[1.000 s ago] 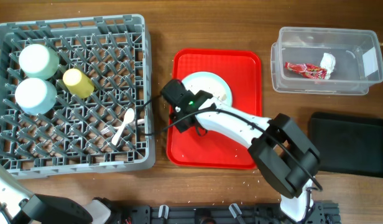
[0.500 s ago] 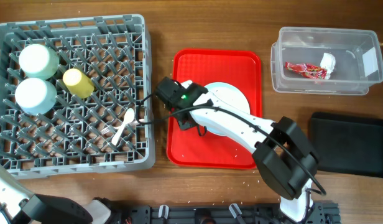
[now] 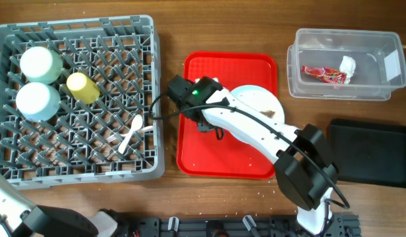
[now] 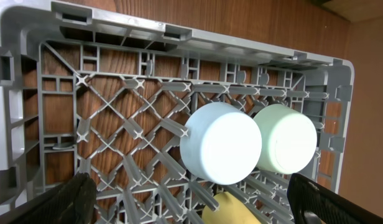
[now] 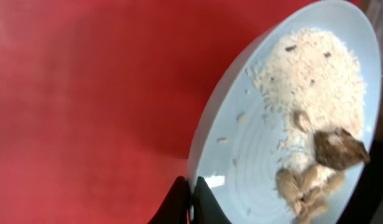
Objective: Sort waste into correct bins and load items into the dishwasher rack
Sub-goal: 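Lift the plate and carry it toward the black tray, then tilt the plate over the black tray to dump the rice scraps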
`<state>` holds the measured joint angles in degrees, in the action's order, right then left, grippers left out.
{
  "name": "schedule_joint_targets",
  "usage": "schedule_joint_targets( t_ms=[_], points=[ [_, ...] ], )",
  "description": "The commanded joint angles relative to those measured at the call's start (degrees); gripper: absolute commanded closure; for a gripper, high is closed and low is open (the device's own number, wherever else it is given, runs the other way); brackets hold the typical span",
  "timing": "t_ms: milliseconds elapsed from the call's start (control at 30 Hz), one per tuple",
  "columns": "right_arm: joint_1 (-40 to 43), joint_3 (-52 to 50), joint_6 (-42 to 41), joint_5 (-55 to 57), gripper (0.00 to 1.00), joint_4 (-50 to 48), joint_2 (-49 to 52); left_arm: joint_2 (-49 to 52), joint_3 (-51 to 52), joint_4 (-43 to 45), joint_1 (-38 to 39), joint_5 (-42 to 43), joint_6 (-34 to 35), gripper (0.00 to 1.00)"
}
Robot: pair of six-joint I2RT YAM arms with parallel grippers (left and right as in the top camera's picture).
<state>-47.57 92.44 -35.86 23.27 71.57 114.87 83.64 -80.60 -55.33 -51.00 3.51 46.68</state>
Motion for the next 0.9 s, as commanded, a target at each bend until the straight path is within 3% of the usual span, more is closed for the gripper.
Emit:
schedule_joint_targets(
  t_ms=[0, 300, 700, 867],
  points=[
    [0.28, 2.75, -4.98, 4.17, 0.96, 3.39, -0.46, 0.17, 0.0, -0.02, -0.13, -0.17, 0.48, 0.0],
    [8.02, 8.39, -11.06, 4.39, 0.96, 12.22, -3.37, 0.17, 0.0, -0.02, -0.13, -0.17, 0.48, 0.0],
    [39.45, 9.18, -7.48, 3.58, 0.95, 15.26, -11.5, 0.17, 0.0, -0.02, -0.13, -0.17, 0.48, 0.0],
    [54.47, 9.18, -1.4, -3.52, 0.96, 10.56, -11.5, 0.17, 0.0, -0.02, -0.13, -0.17, 0.48, 0.0]
  ],
)
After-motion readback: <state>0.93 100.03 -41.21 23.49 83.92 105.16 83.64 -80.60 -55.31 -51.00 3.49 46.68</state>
